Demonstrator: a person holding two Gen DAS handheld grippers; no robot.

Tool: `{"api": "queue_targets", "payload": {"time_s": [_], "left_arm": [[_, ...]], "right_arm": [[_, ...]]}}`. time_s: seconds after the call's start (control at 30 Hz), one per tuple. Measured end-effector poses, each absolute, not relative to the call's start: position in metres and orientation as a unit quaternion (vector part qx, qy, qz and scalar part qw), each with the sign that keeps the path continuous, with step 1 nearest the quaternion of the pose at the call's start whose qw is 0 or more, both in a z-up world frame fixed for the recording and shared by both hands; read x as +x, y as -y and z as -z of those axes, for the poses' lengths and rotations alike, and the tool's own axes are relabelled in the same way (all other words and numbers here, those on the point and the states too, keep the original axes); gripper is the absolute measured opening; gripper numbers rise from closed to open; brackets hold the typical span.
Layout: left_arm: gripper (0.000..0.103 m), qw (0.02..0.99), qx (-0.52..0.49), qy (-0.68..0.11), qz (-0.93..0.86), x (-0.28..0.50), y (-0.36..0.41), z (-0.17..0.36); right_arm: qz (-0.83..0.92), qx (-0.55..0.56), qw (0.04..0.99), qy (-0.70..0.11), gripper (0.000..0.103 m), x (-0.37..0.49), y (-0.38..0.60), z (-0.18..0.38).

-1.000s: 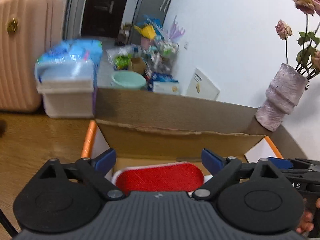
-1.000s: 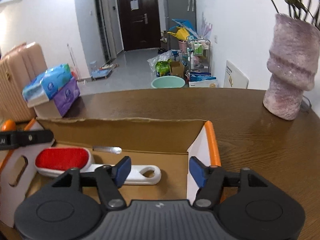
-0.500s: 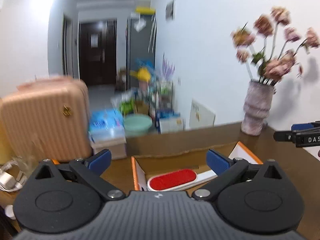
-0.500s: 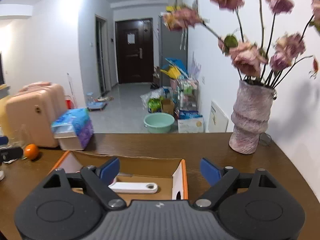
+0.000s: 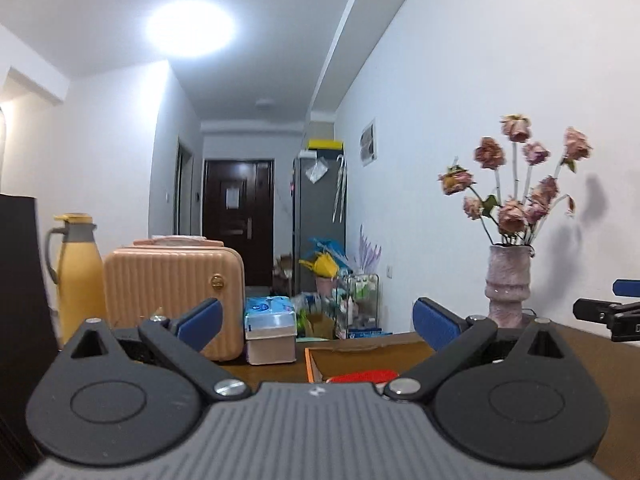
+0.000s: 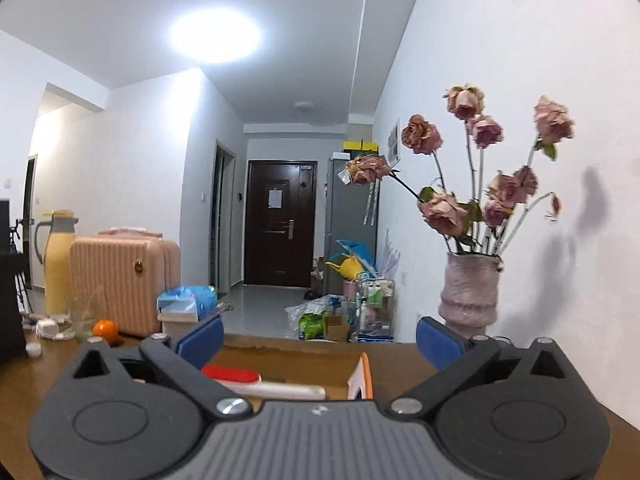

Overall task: Organize rigid objects
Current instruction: 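Withdraw the left tool from the box back over the table, then grasp the green spray bottle with the right tool while the left tool grasps the blue cap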

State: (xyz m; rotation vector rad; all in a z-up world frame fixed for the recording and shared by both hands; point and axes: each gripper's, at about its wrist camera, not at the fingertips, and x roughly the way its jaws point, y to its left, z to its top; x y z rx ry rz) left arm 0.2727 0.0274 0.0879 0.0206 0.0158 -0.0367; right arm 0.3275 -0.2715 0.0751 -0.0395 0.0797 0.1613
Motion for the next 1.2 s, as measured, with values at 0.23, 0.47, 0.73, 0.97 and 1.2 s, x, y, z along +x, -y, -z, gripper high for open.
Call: {"api": "queue_targets", "payload": {"time_s": [0.23,0.47,0.73,0.97,1.2], "left_arm": [[0.103,1.0,-0.008,-0.016,0.026,0.178,-0.024,-0.034],[0.103,0.999,0.027,-0.022,0.026,0.122,-0.025,-0.013],[0.103,0.999,0.006,-0.038,-0.011,0.112,-0.034,-0.006],[0.103,0.997,-0.002,-0.071,0.017,0.123,-0.02,0.009],[0.103,0.993,0.012,-0.118,0.028,0.156,-0.013,0.024]], "right_arm": [[-0.092,-0.023,0.994,-0.045,0.103,0.242,0.274,-0.033],[-0.094,-0.01,0.994,-0.059,0.103,0.168,0.27,0.0],[-0.067,0.019,0.993,-0.092,0.103,0.118,0.301,0.009],[-0.041,0.015,0.992,-0.119,0.103,0.102,0.311,0.016],[-0.044,0.007,0.987,-0.153,0.103,0.141,0.297,0.03]]}}
